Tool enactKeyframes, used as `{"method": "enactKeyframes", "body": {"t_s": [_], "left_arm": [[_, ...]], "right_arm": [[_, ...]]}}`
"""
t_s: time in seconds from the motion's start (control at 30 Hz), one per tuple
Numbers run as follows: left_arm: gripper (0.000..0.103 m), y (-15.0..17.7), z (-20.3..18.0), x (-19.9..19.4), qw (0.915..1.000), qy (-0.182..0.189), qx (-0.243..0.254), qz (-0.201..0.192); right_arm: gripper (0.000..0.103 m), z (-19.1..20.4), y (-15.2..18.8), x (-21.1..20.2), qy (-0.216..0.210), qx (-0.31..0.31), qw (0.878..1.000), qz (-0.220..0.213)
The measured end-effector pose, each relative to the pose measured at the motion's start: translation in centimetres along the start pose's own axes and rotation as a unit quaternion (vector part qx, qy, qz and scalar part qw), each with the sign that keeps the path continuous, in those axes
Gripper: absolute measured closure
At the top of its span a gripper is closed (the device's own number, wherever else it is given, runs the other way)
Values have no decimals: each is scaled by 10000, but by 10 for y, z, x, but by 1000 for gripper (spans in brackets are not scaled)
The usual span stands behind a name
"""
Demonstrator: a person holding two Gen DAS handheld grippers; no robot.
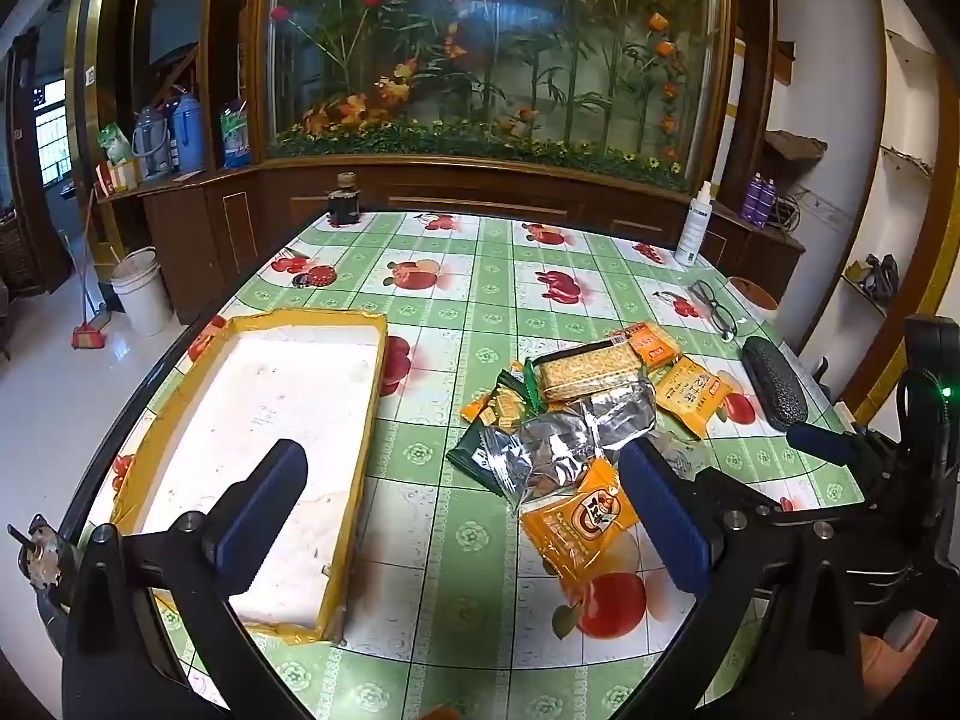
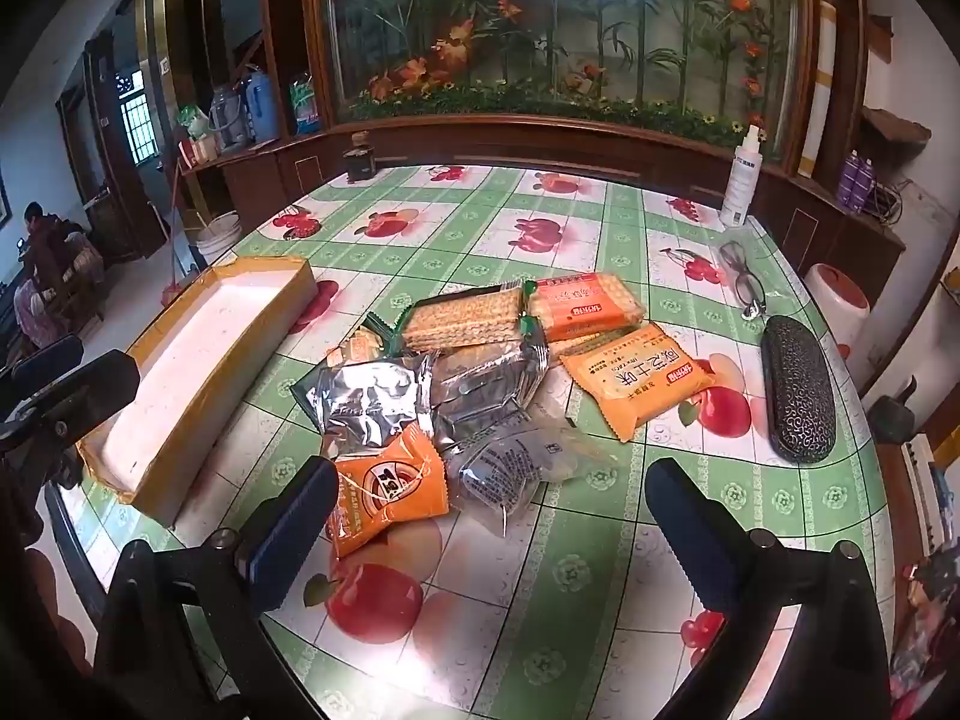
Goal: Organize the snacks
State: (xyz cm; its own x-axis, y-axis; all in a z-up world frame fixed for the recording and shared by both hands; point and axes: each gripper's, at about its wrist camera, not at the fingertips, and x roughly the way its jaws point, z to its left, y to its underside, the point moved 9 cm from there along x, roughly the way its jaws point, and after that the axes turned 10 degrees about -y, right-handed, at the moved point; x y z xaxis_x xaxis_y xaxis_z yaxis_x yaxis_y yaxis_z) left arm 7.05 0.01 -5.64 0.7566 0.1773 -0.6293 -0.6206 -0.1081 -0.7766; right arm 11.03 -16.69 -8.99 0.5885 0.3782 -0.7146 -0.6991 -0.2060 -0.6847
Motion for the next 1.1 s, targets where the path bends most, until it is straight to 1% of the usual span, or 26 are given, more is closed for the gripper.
{"method": "enactKeyframes", "body": {"t_s": [0.13, 0.17, 0.27, 0.33, 0.47, 0.73, 1.1], "left_arm": [[0, -2, 0, 2, 10000, -60, 37, -13], [0, -4, 8, -2, 9998, -23, -152, -105], [0, -5, 11, -4, 9998, -76, -145, -146], [0, -6, 11, -1, 9998, -79, -134, -92], [0, -7, 6, -10, 9996, -163, -17, -214], [0, -5, 2, -14, 9997, -121, 28, -232], [0, 1, -6, -9, 9999, -56, 87, -137]], "right_arm": [[0, 0, -3, -2, 107, -135, 9998, 27], [0, -1, -4, -3, 140, -162, 9998, 20], [0, 4, -7, -7, 206, -213, 9995, -106], [0, 5, -12, -12, 284, -233, 9992, -177], [0, -1, -13, -20, 402, -171, 9984, -368], [0, -10, -15, -27, 683, -127, 9965, -466], [0, -10, -14, -29, 724, -107, 9962, -481]]}}
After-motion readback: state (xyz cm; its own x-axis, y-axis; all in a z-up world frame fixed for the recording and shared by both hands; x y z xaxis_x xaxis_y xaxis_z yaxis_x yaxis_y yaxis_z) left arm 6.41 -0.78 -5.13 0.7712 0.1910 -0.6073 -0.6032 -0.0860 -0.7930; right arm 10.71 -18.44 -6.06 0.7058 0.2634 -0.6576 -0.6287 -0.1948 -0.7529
